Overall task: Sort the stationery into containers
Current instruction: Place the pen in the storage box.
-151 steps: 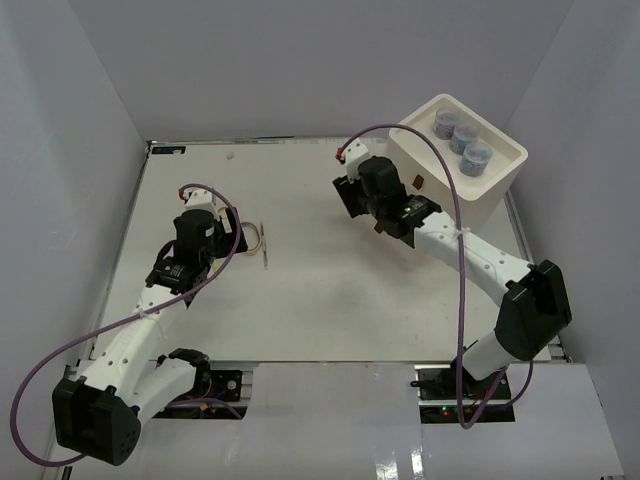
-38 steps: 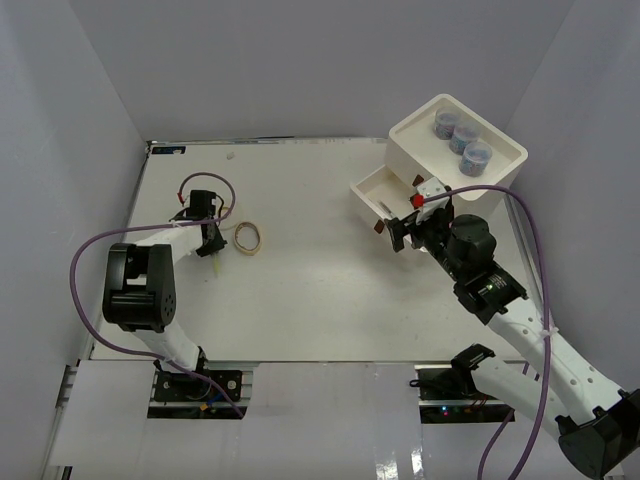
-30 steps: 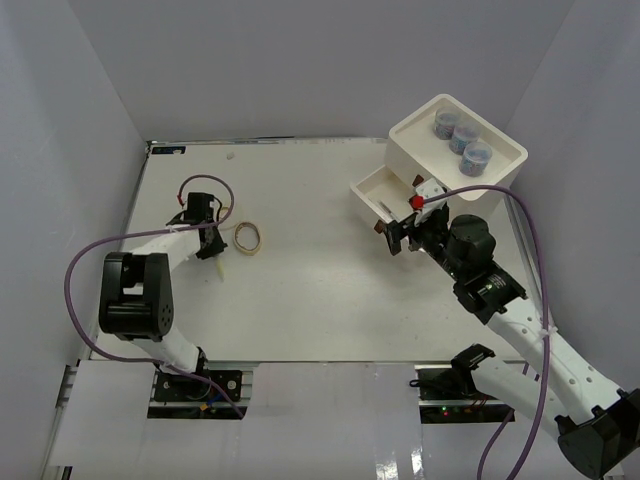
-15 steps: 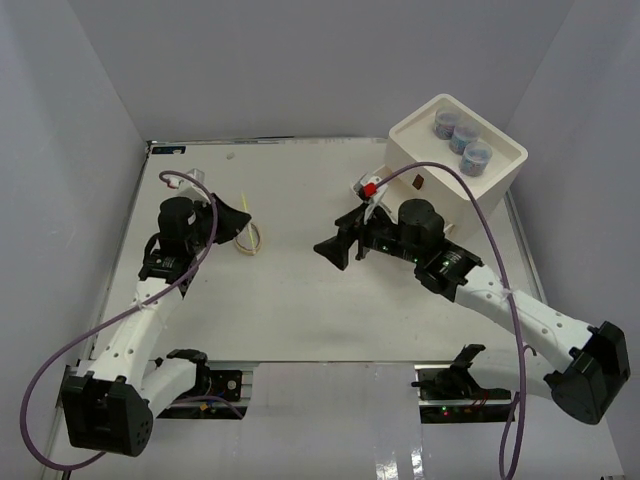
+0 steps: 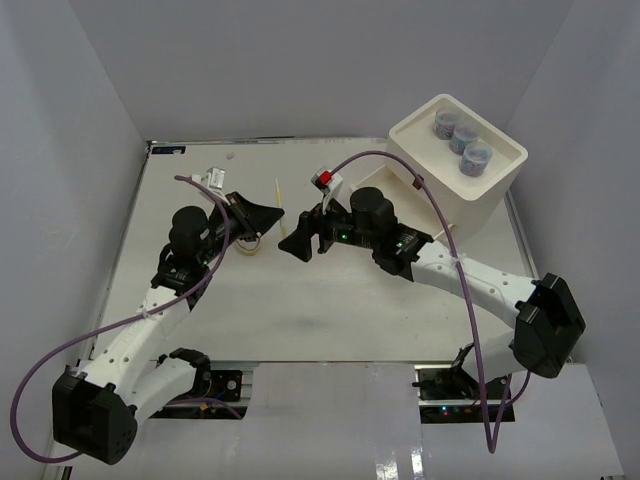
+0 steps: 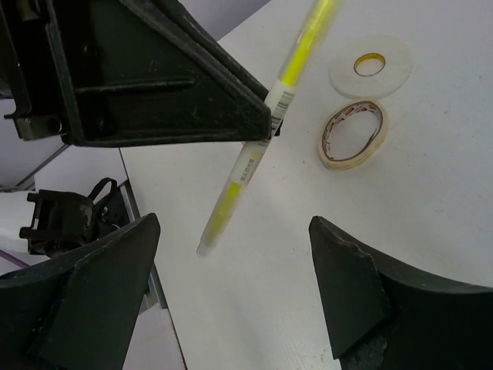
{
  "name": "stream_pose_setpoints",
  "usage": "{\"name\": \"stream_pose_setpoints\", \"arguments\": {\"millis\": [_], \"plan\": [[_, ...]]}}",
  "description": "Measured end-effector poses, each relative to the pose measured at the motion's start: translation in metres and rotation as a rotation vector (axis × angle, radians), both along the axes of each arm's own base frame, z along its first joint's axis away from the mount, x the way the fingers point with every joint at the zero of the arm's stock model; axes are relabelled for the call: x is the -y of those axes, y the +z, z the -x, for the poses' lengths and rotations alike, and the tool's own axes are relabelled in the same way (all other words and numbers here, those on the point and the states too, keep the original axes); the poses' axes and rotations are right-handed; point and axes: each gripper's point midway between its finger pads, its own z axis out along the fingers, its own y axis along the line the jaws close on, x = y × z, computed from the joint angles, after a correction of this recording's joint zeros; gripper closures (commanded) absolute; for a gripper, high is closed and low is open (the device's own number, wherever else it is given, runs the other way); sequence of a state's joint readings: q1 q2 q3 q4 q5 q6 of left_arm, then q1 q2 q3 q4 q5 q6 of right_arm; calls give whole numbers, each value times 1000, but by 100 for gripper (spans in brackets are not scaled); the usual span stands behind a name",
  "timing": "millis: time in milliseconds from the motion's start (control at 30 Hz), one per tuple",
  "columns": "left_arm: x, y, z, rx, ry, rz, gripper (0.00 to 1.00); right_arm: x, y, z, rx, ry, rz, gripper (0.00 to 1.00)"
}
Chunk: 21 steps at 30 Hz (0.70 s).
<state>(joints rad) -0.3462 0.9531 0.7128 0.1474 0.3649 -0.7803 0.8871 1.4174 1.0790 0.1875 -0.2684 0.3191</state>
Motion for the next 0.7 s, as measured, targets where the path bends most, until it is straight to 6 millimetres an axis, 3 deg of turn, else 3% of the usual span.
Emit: {"name": "stream_pose_setpoints", "arguments": {"millis": [167, 433, 533, 700], "plan": [[6, 3, 6, 27, -25, 35, 81, -11, 5, -6, -17, -2, -19, 28], [8, 2, 11, 62, -39, 54, 79, -19, 4, -11, -39, -10, -31, 73], [8, 4, 10, 77, -39, 50, 70, -18, 3, -13, -38, -26, -27, 80], [7, 2, 10, 96, -39, 20, 27, -13, -4, -22, -15, -73, 13, 88]]}}
